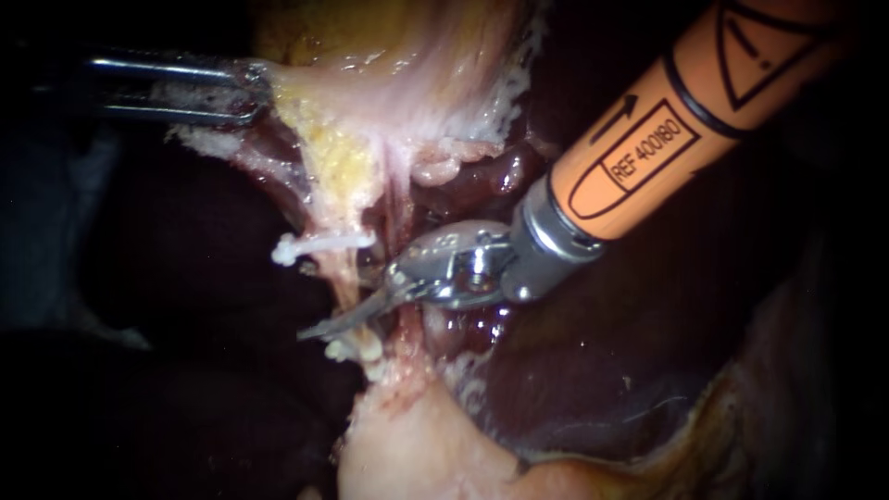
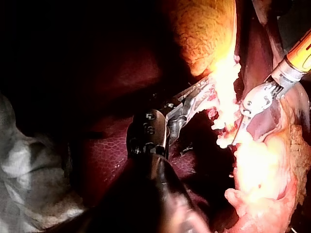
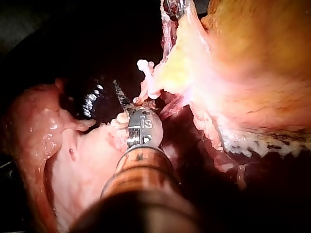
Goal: Go to the cutting position left tube
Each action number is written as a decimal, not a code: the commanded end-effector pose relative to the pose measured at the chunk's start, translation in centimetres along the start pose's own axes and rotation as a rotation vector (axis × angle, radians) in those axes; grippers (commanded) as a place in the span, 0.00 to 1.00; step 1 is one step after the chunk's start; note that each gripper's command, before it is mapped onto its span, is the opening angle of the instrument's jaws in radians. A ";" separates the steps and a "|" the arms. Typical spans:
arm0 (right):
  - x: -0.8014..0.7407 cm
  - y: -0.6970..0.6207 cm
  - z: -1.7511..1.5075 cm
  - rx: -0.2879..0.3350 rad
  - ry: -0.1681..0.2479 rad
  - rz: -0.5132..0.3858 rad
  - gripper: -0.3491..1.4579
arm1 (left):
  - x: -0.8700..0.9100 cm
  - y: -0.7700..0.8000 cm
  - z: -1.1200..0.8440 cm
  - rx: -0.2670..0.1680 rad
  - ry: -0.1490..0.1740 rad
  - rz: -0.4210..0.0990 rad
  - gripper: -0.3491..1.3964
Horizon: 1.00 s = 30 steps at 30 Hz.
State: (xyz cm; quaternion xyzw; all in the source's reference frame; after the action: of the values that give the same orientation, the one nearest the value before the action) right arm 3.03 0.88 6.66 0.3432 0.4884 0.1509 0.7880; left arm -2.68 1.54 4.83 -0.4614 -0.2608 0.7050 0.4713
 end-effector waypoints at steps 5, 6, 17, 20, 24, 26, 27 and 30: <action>0.09 -0.09 0.09 0.017 0.038 0.012 0.98 | 0.00 0.00 0.01 0.002 0.001 0.000 0.00; 0.11 -0.11 0.11 0.018 0.044 0.011 0.98 | 0.00 0.00 0.02 -0.001 -0.001 0.000 0.00; 0.37 -0.44 0.18 0.099 0.093 0.022 0.98 | -0.01 0.00 0.02 0.000 0.000 0.000 0.00; 0.44 -0.51 0.16 0.112 0.108 0.022 0.98 | -0.01 0.00 0.02 0.000 0.000 0.000 0.00; 0.49 -0.55 0.15 0.119 0.114 0.022 0.98 | -0.01 0.00 0.02 0.000 0.000 0.000 0.00; 0.49 -0.55 0.14 0.120 0.113 0.021 0.98 | -0.01 0.00 0.02 0.000 0.000 0.000 0.00; 0.49 -0.55 0.14 0.120 0.113 0.021 0.98 | -0.01 0.00 0.02 0.000 0.000 0.000 0.00; 0.48 -0.55 0.14 0.120 0.113 0.027 0.98 | -0.01 0.00 0.02 0.000 0.000 0.000 0.00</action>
State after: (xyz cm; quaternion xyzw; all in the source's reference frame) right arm 3.33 0.71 5.99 0.3871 0.5363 0.1496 0.7349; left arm -2.69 1.54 4.85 -0.4612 -0.2611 0.7050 0.4713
